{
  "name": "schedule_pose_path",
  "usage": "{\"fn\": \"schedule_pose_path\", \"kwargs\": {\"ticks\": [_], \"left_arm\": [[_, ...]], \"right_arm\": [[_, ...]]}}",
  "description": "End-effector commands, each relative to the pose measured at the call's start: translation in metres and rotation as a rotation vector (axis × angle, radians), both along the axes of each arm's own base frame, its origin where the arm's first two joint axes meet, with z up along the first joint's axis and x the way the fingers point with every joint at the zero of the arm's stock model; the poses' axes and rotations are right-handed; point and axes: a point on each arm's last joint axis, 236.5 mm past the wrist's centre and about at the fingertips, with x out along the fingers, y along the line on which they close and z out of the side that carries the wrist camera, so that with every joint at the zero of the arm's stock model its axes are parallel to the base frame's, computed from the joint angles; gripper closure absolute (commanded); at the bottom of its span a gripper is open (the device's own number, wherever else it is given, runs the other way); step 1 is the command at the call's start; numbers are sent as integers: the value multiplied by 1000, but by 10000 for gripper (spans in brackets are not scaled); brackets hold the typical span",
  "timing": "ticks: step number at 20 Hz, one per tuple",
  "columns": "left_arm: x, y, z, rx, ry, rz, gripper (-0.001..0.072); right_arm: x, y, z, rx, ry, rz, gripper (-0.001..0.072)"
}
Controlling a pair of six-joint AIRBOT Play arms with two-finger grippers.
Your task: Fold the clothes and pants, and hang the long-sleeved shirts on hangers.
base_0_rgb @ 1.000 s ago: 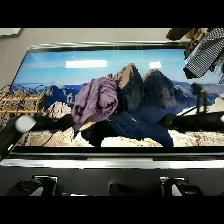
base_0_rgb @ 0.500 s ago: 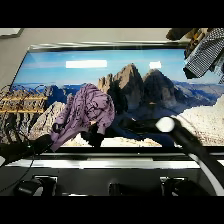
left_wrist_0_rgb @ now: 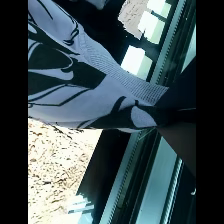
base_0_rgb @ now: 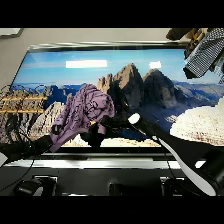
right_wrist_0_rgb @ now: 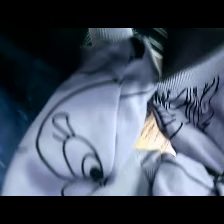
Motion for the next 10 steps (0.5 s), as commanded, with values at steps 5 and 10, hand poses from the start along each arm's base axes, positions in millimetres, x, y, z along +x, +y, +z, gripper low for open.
{"fn": "schedule_pose_path", "kwargs": {"ticks": [5,10], "left_arm": [[33,-1,20,-12,-147,20,681],[123,7,135,-36,-505,94,682]], "right_arm": [[25,-32,76,7,-157,30,664],[80,-171,282,-110,-582,-111,663]]}}
